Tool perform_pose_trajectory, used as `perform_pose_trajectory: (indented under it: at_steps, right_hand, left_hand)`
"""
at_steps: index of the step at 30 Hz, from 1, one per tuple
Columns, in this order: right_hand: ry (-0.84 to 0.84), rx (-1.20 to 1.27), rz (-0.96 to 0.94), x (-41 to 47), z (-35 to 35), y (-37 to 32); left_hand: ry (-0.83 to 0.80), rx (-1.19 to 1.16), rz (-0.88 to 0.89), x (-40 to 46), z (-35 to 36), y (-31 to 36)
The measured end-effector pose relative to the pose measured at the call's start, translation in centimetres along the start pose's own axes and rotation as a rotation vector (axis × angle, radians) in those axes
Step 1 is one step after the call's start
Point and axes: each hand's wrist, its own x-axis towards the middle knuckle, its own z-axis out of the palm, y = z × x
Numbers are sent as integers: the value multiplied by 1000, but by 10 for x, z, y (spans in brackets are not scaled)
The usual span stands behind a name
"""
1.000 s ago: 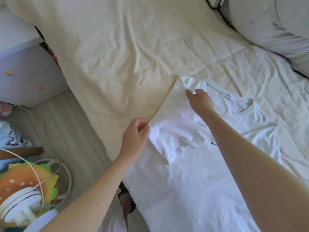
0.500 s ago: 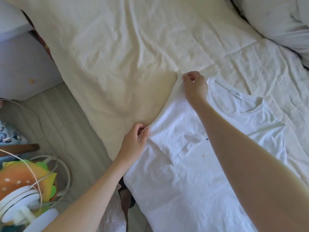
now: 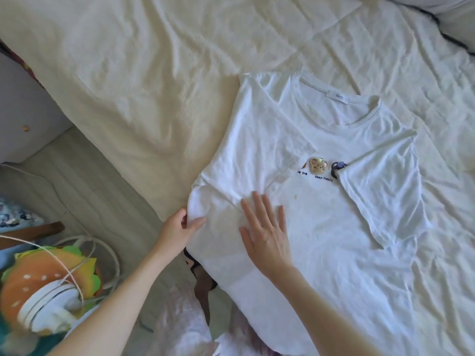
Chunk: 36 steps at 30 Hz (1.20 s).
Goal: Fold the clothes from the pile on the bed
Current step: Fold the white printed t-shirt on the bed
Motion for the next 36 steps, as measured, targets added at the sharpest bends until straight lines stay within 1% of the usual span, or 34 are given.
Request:
perform_pose_trajectory:
  at_steps: [3, 6, 8, 12, 15, 17, 21, 23, 28, 30, 32, 34, 36]
  right_hand:
    - [11, 27, 16, -18, 4, 7]
    - [-1, 27, 78, -44, 6, 21]
    - [-4, 17, 118, -63, 7, 31]
    - [3, 5, 178, -98, 10, 47]
    - [-11, 28, 218, -124, 16, 60]
    - [-20, 24, 227, -144, 18, 69]
    - [-12, 11, 227, -192, 20, 99]
    - [-1, -2, 260, -220, 20, 118]
    - [53, -15, 490, -295, 18, 168]
    - [77, -13, 562, -321, 18, 185]
    - [95, 19, 678, -342, 19, 194]
    - [169, 160, 858, -353, 19, 197]
    - [303, 367, 1053, -355, 19, 201]
  left_hand:
    - [-72, -12, -53, -8, 1, -14]
    - [-96, 21, -128, -15, 5, -23]
    - [-105, 41, -147, -21, 11, -27]
    - [-66, 106, -165, -36, 25, -35]
    - [-56, 235, -241, -52, 33, -45]
    - [-53, 278, -254, -68, 38, -58]
    - [-41, 184, -246, -115, 55, -85]
    - [4, 155, -242, -137, 68, -100]
    - [186, 125, -256, -186, 99, -139]
    - [281, 79, -238, -196, 103, -148]
    - [362, -7, -207, -204, 102, -153]
    - [414, -140, -172, -213, 99, -154]
    - [421, -222, -148, -220, 92, -157]
